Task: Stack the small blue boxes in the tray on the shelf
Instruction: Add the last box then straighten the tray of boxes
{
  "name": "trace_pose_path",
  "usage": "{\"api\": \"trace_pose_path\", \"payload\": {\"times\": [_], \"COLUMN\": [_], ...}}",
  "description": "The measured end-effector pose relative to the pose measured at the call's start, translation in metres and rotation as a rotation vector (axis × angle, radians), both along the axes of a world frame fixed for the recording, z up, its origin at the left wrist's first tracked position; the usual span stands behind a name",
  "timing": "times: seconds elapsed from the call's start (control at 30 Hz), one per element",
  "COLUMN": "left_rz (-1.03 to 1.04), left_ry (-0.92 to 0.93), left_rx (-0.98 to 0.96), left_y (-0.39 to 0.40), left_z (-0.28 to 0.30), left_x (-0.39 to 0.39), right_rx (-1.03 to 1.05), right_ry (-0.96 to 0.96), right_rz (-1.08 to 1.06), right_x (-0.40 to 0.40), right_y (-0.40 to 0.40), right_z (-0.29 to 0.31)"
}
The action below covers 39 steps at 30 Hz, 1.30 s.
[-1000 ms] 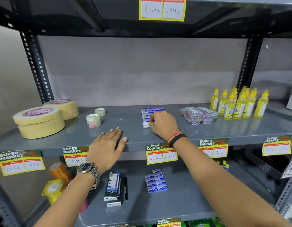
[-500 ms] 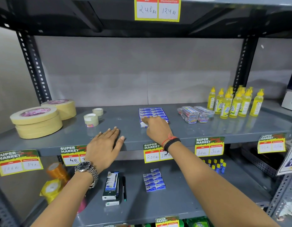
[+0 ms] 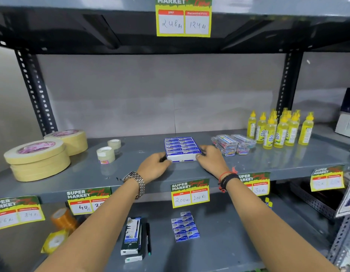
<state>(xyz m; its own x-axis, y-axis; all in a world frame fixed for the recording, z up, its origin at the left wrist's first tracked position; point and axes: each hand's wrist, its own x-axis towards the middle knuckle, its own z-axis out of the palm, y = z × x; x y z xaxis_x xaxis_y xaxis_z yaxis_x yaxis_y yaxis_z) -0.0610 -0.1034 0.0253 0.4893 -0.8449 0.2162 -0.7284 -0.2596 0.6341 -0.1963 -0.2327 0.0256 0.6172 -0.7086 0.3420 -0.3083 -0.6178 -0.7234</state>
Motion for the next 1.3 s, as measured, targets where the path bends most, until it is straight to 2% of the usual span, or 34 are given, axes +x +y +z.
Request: {"api": "trace_pose_path", "payload": {"times": [0.27, 0.47, 0.57, 0.7, 0.9, 1.0, 1.1, 1.3], "left_rz": [0.019, -0.054, -0.093, -0.127, -0.144, -0.167, -0.22, -0.253], "left_ry": [-0.123, -0.209, -0.27, -0.376, -0.384, -0.392, -0.421, -0.362], "left_rx": [-0.027, 0.057, 0.096, 0.273, 0.462, 0.504, 0.483, 0.494], "left_y": [-0.011, -0.007, -0.009, -0.026, -0.05, -0.057, -0.061, -0.061], "left_z": [-0.009, 0.011, 0.024, 0.035, 0.053, 0.063, 0.064, 0.064], "left_x": [0.005, 0.019, 0.023, 0.035, 0.043, 0.046, 0.051, 0.053], "right_rx": [-0.158, 0.033, -0.069, -0.246, -0.198, -0.239, -0.263, -0.235], "right_ry": [0.11, 0.113, 0.25, 0.543, 0.795, 0.88, 0.897, 0.849], "right_rz": [0.041, 0.197, 0.266, 0.309, 0.415, 0.419, 0.413, 0.44], "right_x": [0.002, -0.008, -0.009, 0.009, 0.038, 0.049, 0.051, 0.052], "right_y": [-0.007, -0.026, -0.037, -0.048, -0.064, -0.069, -0.071, -0.074], "right_z": [-0.007, 0.012, 0.026, 0.044, 0.071, 0.077, 0.079, 0.076]}}
